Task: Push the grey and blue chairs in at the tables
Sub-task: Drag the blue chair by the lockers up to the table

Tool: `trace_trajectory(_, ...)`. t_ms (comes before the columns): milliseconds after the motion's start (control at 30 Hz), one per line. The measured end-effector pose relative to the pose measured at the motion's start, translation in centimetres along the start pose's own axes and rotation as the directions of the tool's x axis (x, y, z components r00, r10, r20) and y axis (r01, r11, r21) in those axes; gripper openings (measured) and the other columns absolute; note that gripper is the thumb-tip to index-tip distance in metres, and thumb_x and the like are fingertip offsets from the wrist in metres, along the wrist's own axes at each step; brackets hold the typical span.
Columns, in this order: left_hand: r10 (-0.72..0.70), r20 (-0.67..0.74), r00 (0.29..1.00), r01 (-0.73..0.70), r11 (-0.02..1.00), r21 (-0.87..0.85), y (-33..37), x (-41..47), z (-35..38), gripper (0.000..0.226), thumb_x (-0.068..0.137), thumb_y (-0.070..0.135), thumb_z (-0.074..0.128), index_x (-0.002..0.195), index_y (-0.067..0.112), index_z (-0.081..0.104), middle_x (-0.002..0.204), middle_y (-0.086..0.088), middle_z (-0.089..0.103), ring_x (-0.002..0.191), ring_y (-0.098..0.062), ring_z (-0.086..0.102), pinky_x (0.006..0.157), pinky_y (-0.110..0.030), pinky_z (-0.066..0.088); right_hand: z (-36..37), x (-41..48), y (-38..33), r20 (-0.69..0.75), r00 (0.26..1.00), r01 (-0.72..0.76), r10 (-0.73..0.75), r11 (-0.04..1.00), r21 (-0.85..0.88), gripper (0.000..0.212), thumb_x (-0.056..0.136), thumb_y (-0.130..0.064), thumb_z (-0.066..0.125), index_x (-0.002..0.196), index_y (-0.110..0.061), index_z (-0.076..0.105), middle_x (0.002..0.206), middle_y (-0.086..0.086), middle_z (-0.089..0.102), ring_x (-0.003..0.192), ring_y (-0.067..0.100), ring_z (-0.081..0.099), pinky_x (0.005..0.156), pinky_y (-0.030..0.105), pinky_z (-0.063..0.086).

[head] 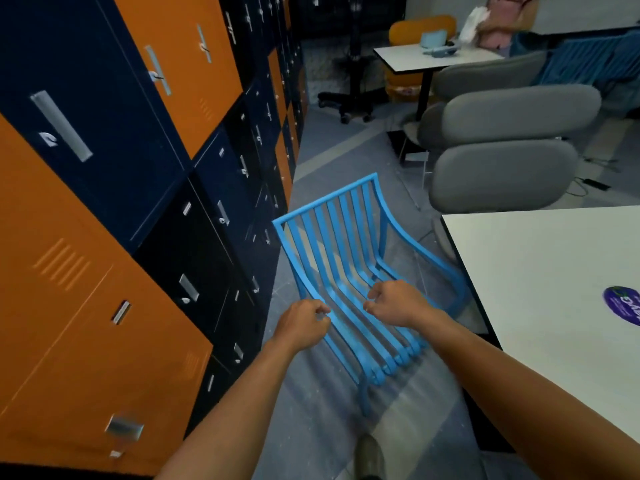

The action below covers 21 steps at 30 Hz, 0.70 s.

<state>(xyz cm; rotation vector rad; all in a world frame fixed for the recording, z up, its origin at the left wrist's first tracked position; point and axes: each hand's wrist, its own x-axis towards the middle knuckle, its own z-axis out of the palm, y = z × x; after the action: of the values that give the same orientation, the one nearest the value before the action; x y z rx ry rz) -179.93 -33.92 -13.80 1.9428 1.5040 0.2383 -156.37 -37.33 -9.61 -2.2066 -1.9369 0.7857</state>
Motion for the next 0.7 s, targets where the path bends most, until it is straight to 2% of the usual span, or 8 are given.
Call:
trace_trajectory(133, -0.031, 0.007, 0.999, 0.031, 0.999, 0.020, -0.3, 5.9, -2.5, 0.030, 0.090, 0.037, 0.065, 0.118, 0.030, 0.071, 0.124, 0.007, 0.068, 0.108, -0.014, 0.065, 0.097, -0.040, 0.055, -2.6, 7.3, -0.2, 0.002, 0.999, 0.034, -0.034, 0.999, 0.000, 0.048, 0.091, -0.055, 0.059, 0.128, -0.025, 0.067, 0.127, -0.001, 0.069, 0.120, 0.023, 0.061, 0.093, 0.033, 0.050)
trace_trajectory(300, -0.057, -0.064, 0.996, 0.056, 0.998, -0.007, -0.5, 12.8, -5.8, 0.026, 0.089, 0.036, 0.065, 0.114, 0.032, 0.072, 0.123, 0.009, 0.068, 0.111, -0.014, 0.064, 0.099, -0.040, 0.054, -6.2, 15.3, -1.2, -0.039, 0.996, 0.077, -0.078, 0.997, -0.029, 0.046, 0.091, -0.053, 0.060, 0.126, -0.024, 0.068, 0.127, 0.001, 0.070, 0.117, 0.024, 0.063, 0.096, 0.037, 0.053)
trace_trajectory(700, -0.080, 0.001, 0.997, 0.080, 0.997, -0.006, -3.6, 27.8, -9.7, 0.029, 0.092, 0.033, 0.067, 0.121, 0.027, 0.069, 0.126, 0.006, 0.066, 0.113, -0.015, 0.062, 0.095, -0.032, 0.052, -7.7, 28.9, -3.4, -0.020, 0.988, 0.153, -0.156, 0.981, -0.117, 0.052, 0.094, -0.052, 0.056, 0.137, -0.024, 0.059, 0.136, 0.001, 0.064, 0.123, 0.024, 0.060, 0.101, 0.042, 0.051)
